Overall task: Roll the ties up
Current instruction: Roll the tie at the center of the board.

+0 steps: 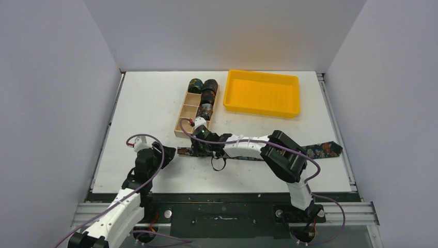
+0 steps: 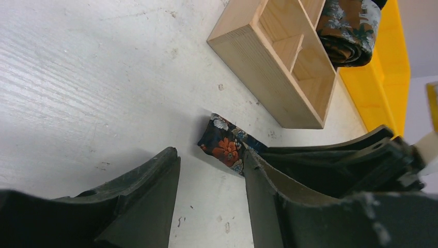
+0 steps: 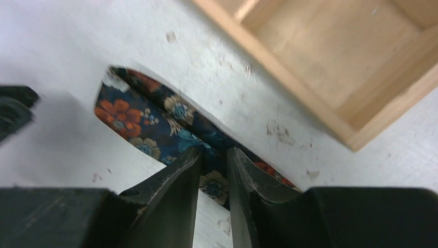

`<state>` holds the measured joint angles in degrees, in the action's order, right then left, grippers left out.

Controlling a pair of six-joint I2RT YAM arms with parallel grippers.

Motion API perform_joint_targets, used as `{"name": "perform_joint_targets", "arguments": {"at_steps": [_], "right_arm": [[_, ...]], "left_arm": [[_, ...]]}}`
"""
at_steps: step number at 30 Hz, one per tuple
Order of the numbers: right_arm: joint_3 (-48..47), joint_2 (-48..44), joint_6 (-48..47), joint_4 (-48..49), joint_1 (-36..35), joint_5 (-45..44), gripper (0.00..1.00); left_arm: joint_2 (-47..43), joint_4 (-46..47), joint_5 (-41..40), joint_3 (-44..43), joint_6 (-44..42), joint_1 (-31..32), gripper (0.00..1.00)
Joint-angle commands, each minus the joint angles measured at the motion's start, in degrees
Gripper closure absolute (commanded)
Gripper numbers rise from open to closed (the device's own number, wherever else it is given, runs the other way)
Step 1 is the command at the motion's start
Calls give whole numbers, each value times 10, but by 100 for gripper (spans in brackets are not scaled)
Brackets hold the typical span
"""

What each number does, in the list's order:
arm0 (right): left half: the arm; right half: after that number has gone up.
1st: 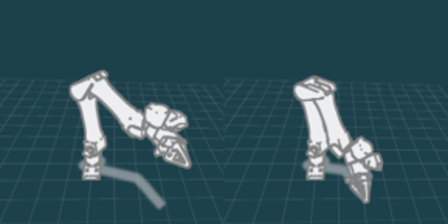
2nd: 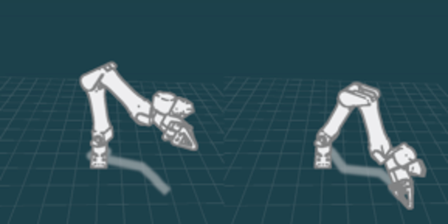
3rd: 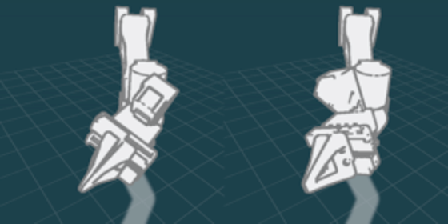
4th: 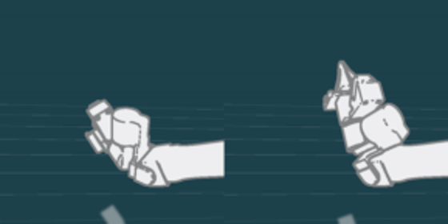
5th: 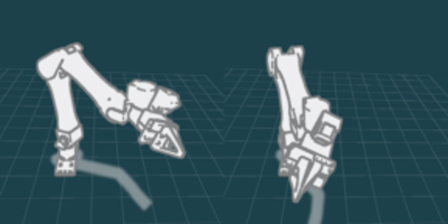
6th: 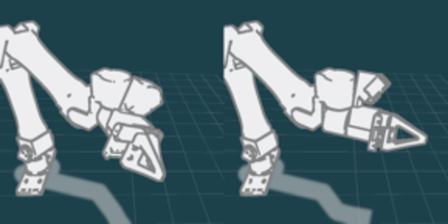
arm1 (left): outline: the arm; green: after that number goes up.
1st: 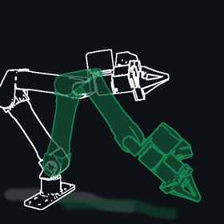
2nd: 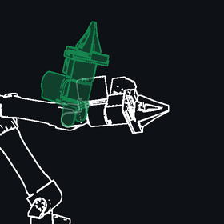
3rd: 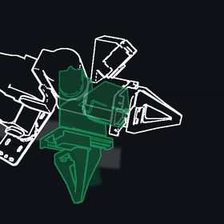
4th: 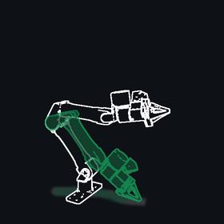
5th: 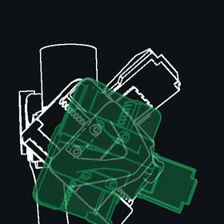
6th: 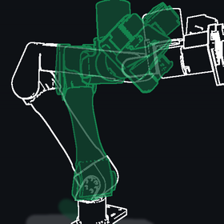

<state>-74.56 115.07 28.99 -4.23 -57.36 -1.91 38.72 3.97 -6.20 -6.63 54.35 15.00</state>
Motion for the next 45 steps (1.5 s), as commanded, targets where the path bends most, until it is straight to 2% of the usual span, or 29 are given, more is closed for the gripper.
{"name": "perform_joint_targets", "arguments": {"at_steps": [1, 6, 12, 16, 18, 20, 23, 25, 27, 29, 32, 37, 42, 45], "right_arm": [[57, -16, -28, -9, -18, -2, 74], [179, -99, -33, -1, -18, 14, 74], [282, -203, -32, -19, -21, 47, 74], [309, -249, -25, -23, -19, 43, 71], [309, -266, -25, -24, -11, 42, 66], [304, -282, -24, -21, 2, 55, 61], [295, -311, -26, -22, 25, 82, 55], [295, -334, -31, -24, 37, 93, 53], [303, -351, -35, -26, 42, 96, 52], [313, -367, -38, -25, 47, 100, 52], [327, -380, -37, -22, 52, 110, 52], [344, -400, -30, -16, 54, 121, 52], [355, -414, -29, -14, 55, 129, 52], [359, -416, -29, -10, 55, 135, 53]], "left_arm": [[-22, -28, 0, -6, -4, -2, 53], [-17, -22, 41, -8, -26, -3, 52], [28, 45, 164, 4, -42, 8, 51], [59, 86, 171, -5, -47, 100, 47], [81, 88, 166, -19, -51, 151, 41], [107, 91, 185, -35, -50, 174, 35], [132, 108, 222, -35, -40, 177, 25], [138, 126, 235, -23, -32, 177, 11], [144, 154, 250, -9, -20, 176, 6], [155, 165, 260, -7, -19, 176, 9], [189, 172, 275, -14, -15, 175, 19], [263, 205, 312, -21, 5, 163, 49], [292, 219, 318, -11, 14, 160, 58], [292, 227, 307, -2, 15, 160, 69]]}}
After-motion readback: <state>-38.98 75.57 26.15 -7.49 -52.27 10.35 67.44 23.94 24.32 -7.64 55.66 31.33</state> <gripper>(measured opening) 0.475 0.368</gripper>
